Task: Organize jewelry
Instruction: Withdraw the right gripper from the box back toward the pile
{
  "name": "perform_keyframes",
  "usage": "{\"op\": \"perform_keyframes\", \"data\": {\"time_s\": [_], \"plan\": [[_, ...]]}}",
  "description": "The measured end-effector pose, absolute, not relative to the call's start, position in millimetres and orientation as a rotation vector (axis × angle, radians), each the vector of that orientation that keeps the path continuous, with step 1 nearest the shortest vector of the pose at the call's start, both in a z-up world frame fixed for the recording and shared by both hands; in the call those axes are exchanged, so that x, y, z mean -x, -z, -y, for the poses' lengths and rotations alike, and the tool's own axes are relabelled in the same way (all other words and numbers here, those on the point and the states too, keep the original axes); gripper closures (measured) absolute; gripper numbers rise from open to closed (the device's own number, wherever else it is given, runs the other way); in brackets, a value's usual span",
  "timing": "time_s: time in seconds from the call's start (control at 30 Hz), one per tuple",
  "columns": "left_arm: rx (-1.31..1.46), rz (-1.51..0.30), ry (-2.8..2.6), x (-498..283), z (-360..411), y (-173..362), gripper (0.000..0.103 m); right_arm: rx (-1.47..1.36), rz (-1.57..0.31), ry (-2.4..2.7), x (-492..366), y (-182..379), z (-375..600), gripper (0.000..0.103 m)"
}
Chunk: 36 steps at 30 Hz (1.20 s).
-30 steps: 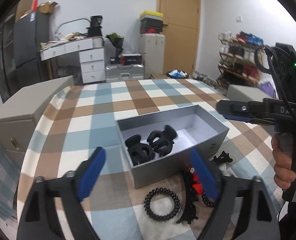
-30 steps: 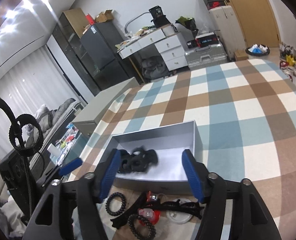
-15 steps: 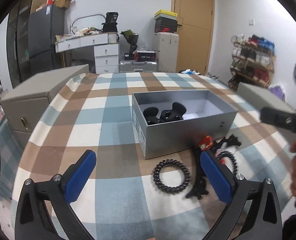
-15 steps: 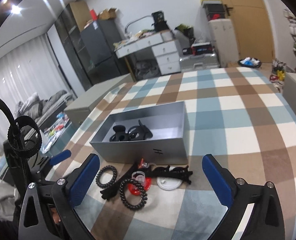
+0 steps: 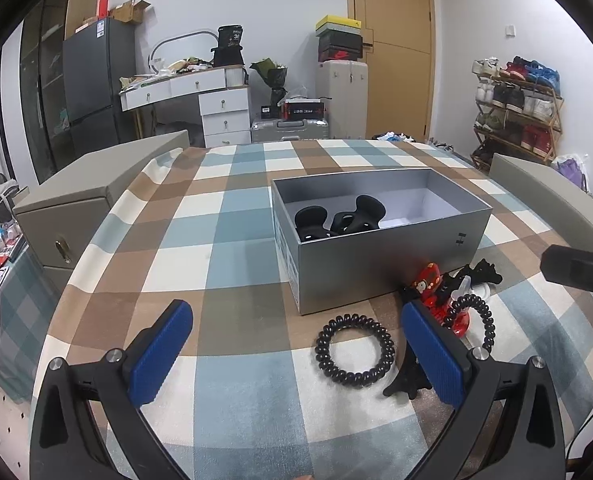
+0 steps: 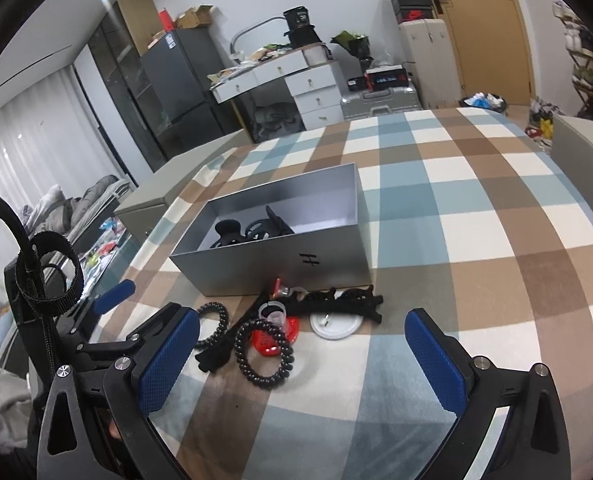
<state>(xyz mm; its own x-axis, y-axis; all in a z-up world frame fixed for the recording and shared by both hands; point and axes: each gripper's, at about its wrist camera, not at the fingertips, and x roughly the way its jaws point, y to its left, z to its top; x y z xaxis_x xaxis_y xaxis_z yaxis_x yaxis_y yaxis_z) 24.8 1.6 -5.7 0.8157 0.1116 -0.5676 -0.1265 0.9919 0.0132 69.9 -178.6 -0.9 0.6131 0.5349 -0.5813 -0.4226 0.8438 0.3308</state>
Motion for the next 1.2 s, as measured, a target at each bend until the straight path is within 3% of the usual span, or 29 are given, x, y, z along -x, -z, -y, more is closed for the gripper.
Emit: {"op": "perform_keyframes", "data": {"time_s": [0.97, 1.2], "plan": [[0.061, -0.654, -0.123, -29.6, -10.5, 7.2, 0.001, -0.140, -0.899, -0.478, -80.7, 31.4, 151.4, 0.001], [0.078, -0.675, -0.122, -32.2, -13.4, 9.0, 0.001, -0.084, -0.916, -0.493, -83.7, 35.4, 141.2, 0.025]]}}
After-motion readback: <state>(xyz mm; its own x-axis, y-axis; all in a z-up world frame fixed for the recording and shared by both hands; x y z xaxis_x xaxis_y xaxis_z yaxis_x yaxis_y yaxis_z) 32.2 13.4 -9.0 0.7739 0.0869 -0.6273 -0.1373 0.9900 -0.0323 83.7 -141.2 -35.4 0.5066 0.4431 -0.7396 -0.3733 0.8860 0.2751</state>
